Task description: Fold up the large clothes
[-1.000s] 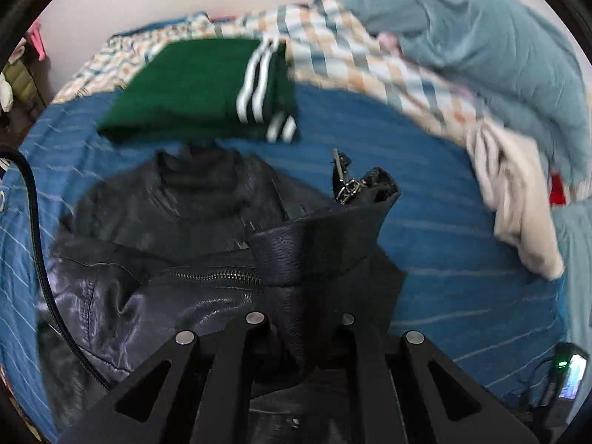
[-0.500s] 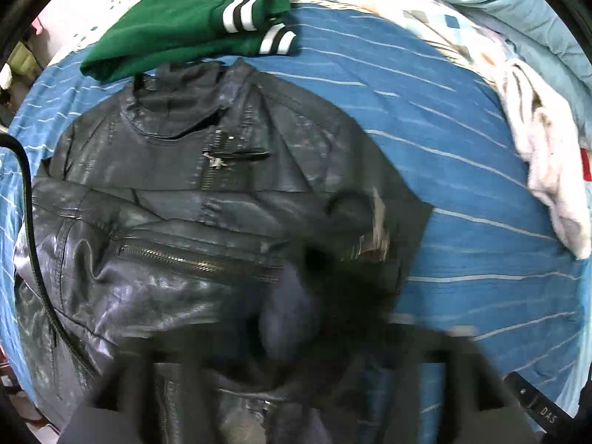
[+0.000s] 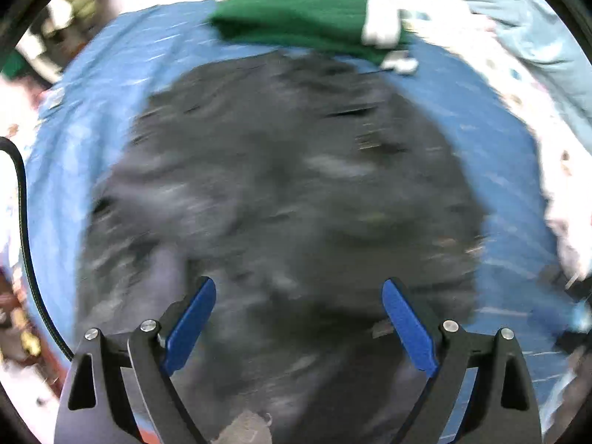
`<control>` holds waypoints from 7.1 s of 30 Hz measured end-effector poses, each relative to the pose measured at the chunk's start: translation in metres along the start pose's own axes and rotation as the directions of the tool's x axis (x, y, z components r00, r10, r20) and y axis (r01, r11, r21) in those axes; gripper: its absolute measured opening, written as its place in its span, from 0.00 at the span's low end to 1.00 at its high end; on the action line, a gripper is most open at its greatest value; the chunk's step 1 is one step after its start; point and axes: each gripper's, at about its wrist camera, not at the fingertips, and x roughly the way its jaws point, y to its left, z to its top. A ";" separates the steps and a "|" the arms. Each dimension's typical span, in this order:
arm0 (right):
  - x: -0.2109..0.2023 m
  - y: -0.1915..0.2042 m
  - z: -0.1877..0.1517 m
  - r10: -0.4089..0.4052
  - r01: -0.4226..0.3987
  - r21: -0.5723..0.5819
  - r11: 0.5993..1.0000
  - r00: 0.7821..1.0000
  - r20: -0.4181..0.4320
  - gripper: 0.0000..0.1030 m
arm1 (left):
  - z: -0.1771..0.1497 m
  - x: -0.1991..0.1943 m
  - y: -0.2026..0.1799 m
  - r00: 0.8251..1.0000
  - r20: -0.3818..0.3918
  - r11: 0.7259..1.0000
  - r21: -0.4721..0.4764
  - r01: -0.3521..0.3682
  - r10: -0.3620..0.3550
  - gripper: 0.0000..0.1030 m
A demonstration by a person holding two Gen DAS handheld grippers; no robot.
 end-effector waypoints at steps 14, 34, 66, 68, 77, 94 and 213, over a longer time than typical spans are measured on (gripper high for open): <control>0.032 0.120 -0.043 -0.150 0.187 -0.289 0.939 0.978 0.147 0.09 | 0.028 0.033 0.139 0.986 -0.004 0.960 -0.230 -0.162 0.165 0.89; 0.038 0.158 -0.012 -0.360 0.410 -0.204 0.889 0.901 0.243 0.30 | 0.090 0.119 0.157 0.988 0.029 0.987 -0.072 -0.146 0.149 1.00; 0.093 0.093 -0.004 -0.275 0.290 0.108 0.951 0.952 -0.134 0.25 | 0.127 0.110 0.173 0.992 0.022 0.991 -0.059 -0.124 0.126 1.00; 0.095 0.094 -0.014 -0.291 0.304 0.117 0.945 0.949 -0.117 0.17 | 0.125 0.102 0.169 0.993 0.019 0.993 -0.044 -0.113 0.114 1.00; 0.076 0.098 -0.037 -0.311 0.315 0.135 0.940 0.949 -0.051 0.12 | 0.118 0.110 0.154 0.993 -0.009 0.992 0.055 -0.115 0.116 1.00; 0.175 0.195 -0.017 -0.350 0.324 -0.285 0.902 0.936 -0.044 0.20 | 0.120 0.128 0.150 0.992 0.018 0.992 0.030 -0.126 0.126 1.00; 0.271 0.252 0.083 0.269 -0.337 -0.271 0.902 0.928 -0.258 0.18 | -0.078 0.088 0.294 0.988 -0.154 0.859 -0.501 -0.104 0.029 0.95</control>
